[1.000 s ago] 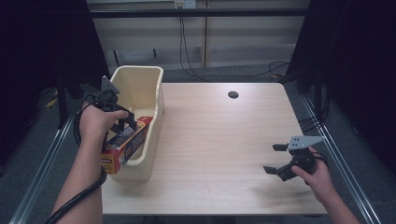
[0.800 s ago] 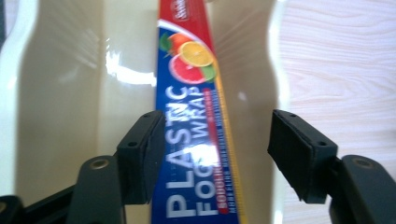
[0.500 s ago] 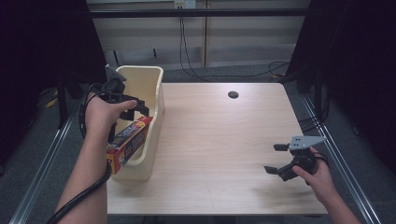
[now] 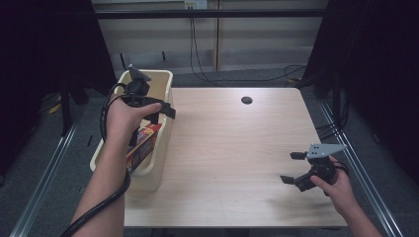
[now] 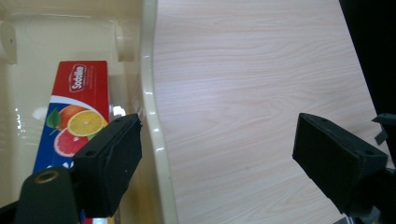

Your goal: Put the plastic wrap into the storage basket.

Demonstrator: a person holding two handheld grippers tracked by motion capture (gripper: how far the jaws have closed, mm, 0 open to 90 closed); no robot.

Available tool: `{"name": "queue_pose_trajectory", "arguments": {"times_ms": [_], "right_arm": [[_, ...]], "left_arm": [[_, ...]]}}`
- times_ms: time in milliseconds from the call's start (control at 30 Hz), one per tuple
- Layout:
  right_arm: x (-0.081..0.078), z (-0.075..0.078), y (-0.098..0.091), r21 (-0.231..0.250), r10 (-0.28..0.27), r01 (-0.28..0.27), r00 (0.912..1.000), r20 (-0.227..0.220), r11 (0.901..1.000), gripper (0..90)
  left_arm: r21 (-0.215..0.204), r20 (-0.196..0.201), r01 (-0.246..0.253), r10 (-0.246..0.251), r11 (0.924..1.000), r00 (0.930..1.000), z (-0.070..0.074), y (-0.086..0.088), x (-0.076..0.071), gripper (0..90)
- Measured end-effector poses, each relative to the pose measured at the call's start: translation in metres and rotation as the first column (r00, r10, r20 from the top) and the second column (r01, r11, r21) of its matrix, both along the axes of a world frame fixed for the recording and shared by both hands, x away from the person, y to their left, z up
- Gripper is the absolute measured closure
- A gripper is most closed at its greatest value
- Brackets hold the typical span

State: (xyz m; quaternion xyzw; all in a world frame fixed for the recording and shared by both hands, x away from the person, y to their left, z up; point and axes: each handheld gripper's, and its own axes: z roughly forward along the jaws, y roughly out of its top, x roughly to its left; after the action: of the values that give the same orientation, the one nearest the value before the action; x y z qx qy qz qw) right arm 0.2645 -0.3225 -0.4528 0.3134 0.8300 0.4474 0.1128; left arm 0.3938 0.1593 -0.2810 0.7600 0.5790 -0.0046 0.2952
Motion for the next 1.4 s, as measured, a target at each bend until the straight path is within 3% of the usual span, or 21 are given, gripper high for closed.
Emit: {"name": "queue_pose_trajectory", "arguments": {"times_ms": [133, 533, 600, 933, 1067, 1100, 1167, 1233, 1400], "right_arm": [[0.0, 0.0, 0.0, 0.002, 0.002, -0.002, 1.0, 0.0, 1.0, 2.0], [-0.001, 0.0, 0.002, -0.001, 0.005, -0.005, 1.0, -0.004, 1.0, 2.0], [0.0, -0.001, 0.002, -0.003, 0.01, -0.01, 0.9999, -0.004, 0.9999, 2.0], [0.0, -0.001, 0.002, -0.006, 0.011, -0.011, 0.9999, -0.007, 0.9999, 2.0], [0.0, -0.001, 0.002, -0.007, 0.011, -0.011, 0.9999, -0.007, 0.9999, 1.9], [0.0, -0.001, 0.003, -0.01, 0.009, -0.009, 0.9999, -0.007, 0.9999, 1.9], [0.0, -0.002, 0.003, -0.008, 0.01, -0.01, 0.9999, -0.006, 0.9999, 2.0], [0.0, -0.002, 0.003, -0.012, 0.011, -0.011, 0.9999, -0.004, 0.9999, 2.0], [0.0, -0.002, 0.003, -0.01, 0.01, -0.01, 0.9999, -0.001, 0.9999, 2.0]], "left_arm": [[0.017, 0.015, 0.032, -0.033, 0.9993, 0.9993, -0.001, -0.011, -0.001, 15.2], [0.008, 0.03, 0.129, -0.129, 0.9916, 0.9912, -0.013, -0.037, -0.004, 14.3], [0.001, 0.035, 0.128, -0.128, 0.9918, 0.9912, -0.016, -0.041, -0.005, 14.2], [-0.01, 0.039, 0.195, -0.195, 0.9807, 0.9801, -0.034, -0.061, -0.009, 14.0], [-0.012, 0.028, 0.191, -0.191, 0.9815, 0.9813, -0.042, -0.067, -0.011, 13.9], [-0.004, 0.029, 0.203, -0.203, 0.9791, 0.9787, -0.044, -0.067, -0.011, 13.9], [-0.028, 0.033, 0.202, -0.201, 0.9789, 0.9789, -0.048, -0.07, -0.011, 13.9], [-0.015, 0.033, 0.219, -0.218, 0.9757, 0.9754, -0.053, -0.071, -0.012, 13.9], [-0.016, 0.034, 0.224, -0.223, 0.9746, 0.9742, -0.065, -0.075, -0.013, 12.6]]}}
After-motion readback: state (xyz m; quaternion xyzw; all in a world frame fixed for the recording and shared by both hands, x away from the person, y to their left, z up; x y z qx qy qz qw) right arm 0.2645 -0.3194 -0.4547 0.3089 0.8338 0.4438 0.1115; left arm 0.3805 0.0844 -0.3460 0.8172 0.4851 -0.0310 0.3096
